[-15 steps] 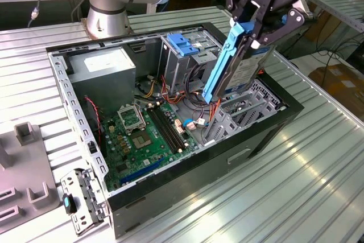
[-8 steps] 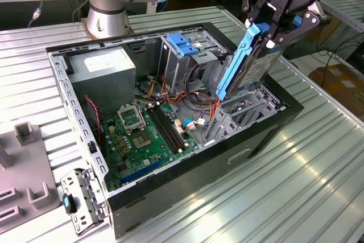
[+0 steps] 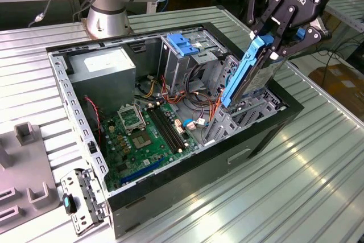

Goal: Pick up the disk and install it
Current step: 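Insert the disk into the insertion slot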

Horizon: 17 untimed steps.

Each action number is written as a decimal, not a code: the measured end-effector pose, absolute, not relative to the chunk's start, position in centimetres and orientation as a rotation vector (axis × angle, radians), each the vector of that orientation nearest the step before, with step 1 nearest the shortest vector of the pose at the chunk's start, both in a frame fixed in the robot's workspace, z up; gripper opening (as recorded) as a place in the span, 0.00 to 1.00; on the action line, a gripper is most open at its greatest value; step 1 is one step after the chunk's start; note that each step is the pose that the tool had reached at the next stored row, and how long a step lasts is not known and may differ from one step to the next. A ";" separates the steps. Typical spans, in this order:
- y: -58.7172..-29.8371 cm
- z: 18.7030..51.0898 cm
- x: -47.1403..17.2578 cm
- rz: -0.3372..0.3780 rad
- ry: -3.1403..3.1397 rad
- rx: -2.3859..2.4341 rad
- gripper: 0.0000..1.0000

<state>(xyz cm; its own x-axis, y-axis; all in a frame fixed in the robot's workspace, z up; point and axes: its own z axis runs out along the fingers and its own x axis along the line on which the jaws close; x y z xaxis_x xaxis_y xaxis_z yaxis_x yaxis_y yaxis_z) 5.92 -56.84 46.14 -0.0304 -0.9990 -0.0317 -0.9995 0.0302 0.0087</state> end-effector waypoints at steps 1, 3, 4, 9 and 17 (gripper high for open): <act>-56.8 46.1 6.1 0.044 2.244 -2.174 0.37; -56.8 45.9 6.8 0.044 2.245 -2.173 0.37; -56.8 45.9 6.8 0.044 2.245 -2.173 0.37; -57.0 45.4 6.4 0.045 2.213 -2.207 0.37; -57.2 44.6 6.4 0.045 2.212 -2.207 0.37</act>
